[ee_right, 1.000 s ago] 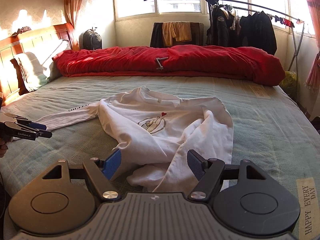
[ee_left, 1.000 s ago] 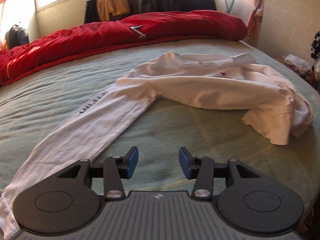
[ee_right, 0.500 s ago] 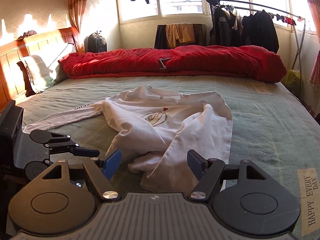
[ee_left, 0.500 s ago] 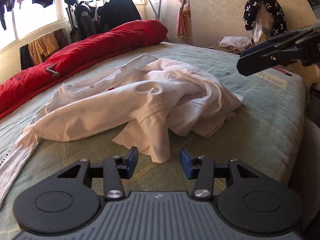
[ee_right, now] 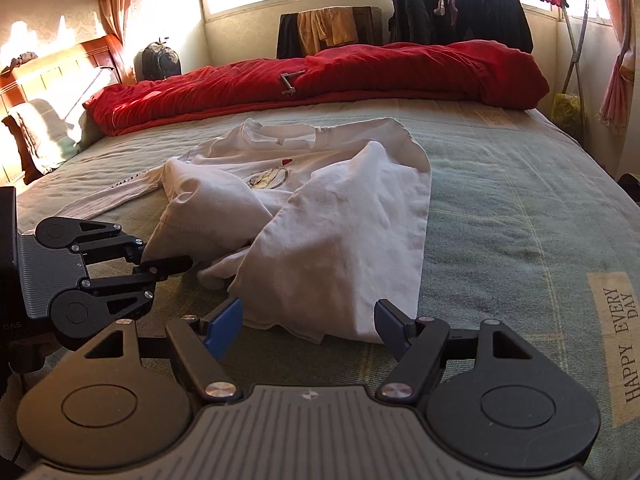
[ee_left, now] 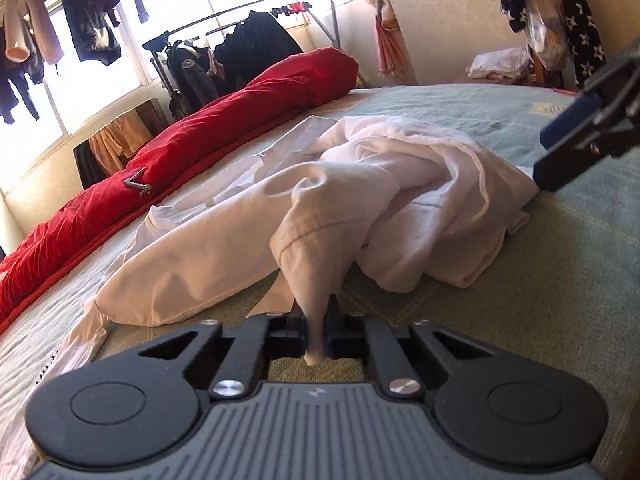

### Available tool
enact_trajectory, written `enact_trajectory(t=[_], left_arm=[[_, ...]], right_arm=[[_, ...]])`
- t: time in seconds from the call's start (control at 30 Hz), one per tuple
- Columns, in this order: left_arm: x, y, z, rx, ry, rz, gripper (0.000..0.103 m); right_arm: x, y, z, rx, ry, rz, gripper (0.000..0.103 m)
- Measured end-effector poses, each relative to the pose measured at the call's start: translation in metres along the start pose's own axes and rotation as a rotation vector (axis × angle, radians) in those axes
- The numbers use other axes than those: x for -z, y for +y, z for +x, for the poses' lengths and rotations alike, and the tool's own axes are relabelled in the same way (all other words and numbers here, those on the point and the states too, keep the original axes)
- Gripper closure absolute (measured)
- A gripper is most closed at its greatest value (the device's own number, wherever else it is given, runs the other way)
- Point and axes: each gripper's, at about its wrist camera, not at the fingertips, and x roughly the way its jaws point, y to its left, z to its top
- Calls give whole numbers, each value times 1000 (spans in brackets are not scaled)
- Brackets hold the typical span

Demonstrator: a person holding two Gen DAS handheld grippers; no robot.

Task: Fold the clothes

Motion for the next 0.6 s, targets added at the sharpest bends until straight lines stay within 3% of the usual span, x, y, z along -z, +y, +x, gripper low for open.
enact_trajectory(t=[0.2,0.47,0.6], left_arm=[[-6,17,-11,-6,-17,-113,100],[-6,19,-21,-8,-24,-199,99],[-3,18,-23,-4,-23,-256,99]], right_arm=[[3,-3,6,-5,12,15,27],[2,6,23,-77,12,148,27],[-2,15,27,-43,-18,147,27]])
